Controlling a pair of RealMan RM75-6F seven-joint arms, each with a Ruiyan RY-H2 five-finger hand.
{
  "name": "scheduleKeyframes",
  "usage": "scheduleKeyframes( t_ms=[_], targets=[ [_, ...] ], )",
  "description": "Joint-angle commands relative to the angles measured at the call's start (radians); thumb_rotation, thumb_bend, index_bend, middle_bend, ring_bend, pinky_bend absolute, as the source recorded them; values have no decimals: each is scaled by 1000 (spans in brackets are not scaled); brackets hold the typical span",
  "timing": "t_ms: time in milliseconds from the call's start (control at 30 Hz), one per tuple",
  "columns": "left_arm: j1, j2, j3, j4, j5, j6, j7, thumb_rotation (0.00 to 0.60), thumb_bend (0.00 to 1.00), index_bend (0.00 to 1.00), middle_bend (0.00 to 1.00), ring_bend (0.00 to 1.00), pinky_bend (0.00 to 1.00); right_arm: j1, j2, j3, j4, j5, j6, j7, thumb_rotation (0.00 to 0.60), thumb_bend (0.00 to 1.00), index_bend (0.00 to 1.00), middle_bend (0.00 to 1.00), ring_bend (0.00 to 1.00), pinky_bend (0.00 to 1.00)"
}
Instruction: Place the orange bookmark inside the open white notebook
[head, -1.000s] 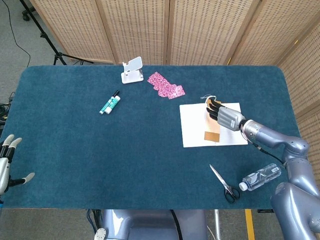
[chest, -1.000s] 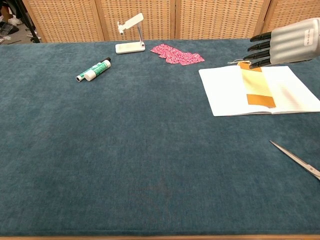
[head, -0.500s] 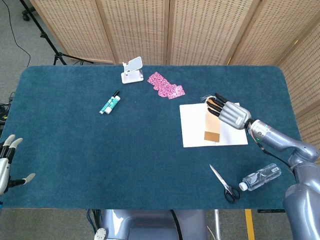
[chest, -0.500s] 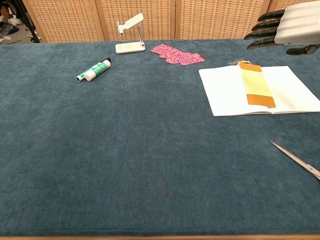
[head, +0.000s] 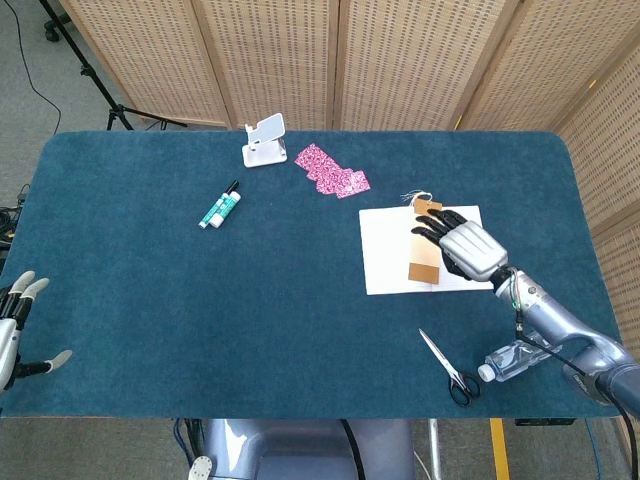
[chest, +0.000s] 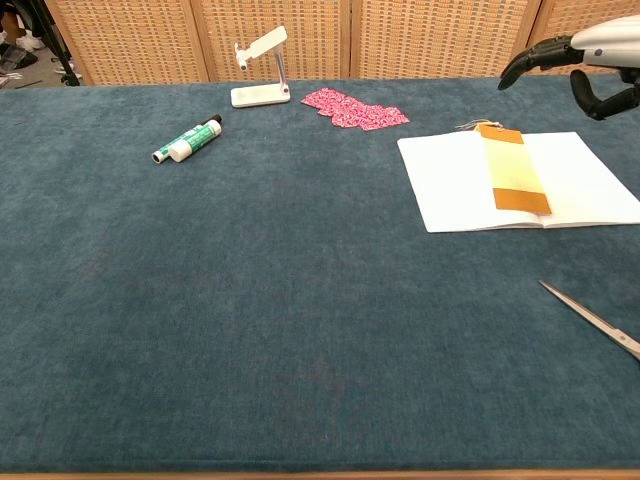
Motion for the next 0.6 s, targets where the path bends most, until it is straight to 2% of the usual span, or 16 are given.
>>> scheduleKeyframes(
  t_ms=[33,200,333,600],
  targets=[
    [4,5,6,3,15,7,-13,600,0,0,0,0,0,-15,106,46,-231,94,-95,-44,600,1000,180,135,76,142],
    [12,12,13,6,35,21,-35,600,0,0,0,0,0,-6,128,71,-354,161,-176,-92,600,1000,190,157,103,175],
    [17,18,15,9,46,29,-55,600,0,0,0,0,0,0,117,90,-399,217,-228,-133,600,1000,195,165,113,191],
    [27,34,19,22,59,45,-104,600,0,0,0,0,0,-16,13,117,-362,354,-299,-252,600,1000,195,165,113,191]
  ],
)
